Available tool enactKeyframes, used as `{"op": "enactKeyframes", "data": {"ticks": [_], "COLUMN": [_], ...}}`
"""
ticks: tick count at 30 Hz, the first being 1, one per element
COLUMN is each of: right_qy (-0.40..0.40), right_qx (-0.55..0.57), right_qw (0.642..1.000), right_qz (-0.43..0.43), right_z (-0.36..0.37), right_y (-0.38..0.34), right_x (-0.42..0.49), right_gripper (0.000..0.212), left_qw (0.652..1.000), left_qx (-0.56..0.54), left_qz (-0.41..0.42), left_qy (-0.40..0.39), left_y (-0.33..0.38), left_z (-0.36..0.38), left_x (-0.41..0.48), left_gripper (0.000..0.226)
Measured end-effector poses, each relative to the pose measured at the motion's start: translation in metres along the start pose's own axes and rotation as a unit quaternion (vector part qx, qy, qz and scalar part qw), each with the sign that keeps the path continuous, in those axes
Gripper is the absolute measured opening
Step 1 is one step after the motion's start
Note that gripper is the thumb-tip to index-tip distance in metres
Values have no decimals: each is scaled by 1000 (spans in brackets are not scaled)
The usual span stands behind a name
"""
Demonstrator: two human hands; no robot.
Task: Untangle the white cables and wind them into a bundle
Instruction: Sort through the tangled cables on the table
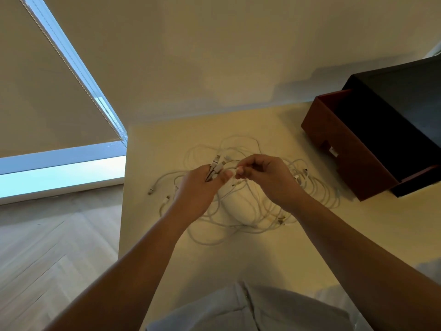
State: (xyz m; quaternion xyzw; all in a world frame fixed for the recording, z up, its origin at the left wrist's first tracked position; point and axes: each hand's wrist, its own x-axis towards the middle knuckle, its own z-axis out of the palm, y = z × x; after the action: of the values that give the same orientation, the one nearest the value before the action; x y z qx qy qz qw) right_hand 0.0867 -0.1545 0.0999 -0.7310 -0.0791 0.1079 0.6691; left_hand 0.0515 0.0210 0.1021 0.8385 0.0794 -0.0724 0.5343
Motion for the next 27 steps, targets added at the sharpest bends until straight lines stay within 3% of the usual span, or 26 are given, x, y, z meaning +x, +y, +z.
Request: {"op": "enactKeyframes", "data": {"ticks": [6, 11, 16, 21, 27], "right_qy": [-26, -41, -34, -3, 41], "right_qx": [-207, -298, -324, -310, -177], "right_qw": [978, 954, 942, 944, 975], "right_qz": [-13, 22, 84, 108, 131], "right_z": [-3, -9, -19, -29, -34], "right_y": [13, 37, 58, 72, 62], "right_x": [6, 10, 4, -1, 2], "right_gripper": [10, 14, 20, 23, 18], "left_qw": [997, 982, 954, 941, 945], "left_qx": [-64, -138, -237, -274, -266], "left_qz": [20, 31, 67, 56, 40], "left_qy": [49, 126, 174, 193, 188], "left_y": [10, 12, 12, 11, 7], "left_z": [-2, -17, -42, -54, -46], "left_x": [-3, 4, 7, 5, 6], "left_gripper": [20, 21, 32, 24, 24]}}
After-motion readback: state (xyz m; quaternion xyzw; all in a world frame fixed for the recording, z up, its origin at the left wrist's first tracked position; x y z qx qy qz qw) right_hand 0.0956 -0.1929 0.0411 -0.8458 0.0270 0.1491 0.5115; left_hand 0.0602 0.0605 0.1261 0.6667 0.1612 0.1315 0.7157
